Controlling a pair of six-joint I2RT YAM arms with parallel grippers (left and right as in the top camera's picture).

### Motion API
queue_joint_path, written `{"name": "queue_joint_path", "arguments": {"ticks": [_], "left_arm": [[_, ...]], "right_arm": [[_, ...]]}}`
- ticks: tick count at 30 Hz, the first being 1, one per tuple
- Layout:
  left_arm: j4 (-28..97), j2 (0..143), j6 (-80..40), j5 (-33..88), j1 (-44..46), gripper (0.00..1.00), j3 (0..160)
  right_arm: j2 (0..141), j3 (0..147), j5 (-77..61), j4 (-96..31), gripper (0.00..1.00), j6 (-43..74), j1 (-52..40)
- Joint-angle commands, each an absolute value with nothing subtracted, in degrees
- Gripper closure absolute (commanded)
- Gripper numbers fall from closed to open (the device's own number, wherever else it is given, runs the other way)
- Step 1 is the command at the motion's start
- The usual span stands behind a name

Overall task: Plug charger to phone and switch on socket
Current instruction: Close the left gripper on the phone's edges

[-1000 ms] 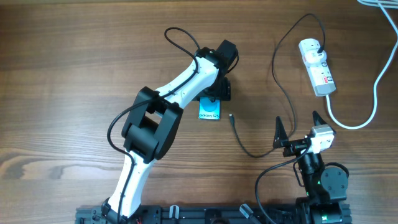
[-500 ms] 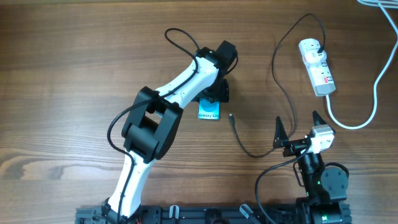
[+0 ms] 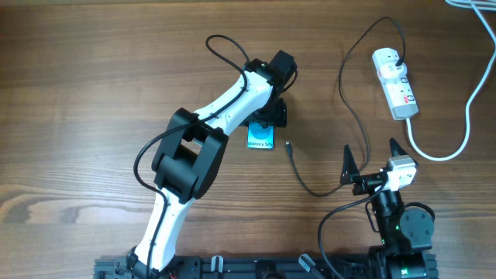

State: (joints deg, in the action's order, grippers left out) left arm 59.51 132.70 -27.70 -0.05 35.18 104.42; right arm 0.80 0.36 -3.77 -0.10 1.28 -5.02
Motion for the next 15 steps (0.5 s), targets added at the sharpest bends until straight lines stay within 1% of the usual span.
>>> {"name": "queue_joint_path", "arguments": {"ticks": [1,6,10,15], "left_arm": [[58.74,134.98,-27.22,2.11,35.14,0.23,103.02],[58.72,134.98,-27.22,2.11,35.14,0.29,103.02],[58.57,134.98,-27.24,2.09,35.14,0.31,103.02],[58.22,134.98,-27.24,2.09,35.14,0.3,103.02]], "right_arm": [[0.8,0.3,-3.18,-0.01,0.0,1.65,-5.28],[0.8,0.32,-3.18,0.01,0.0,1.63,-5.28],[0.8,0.32,-3.18,0.01,0.0,1.67,-5.28],[0.8,0.32,-3.18,0.01,0.0,1.65,-5.28]]}}
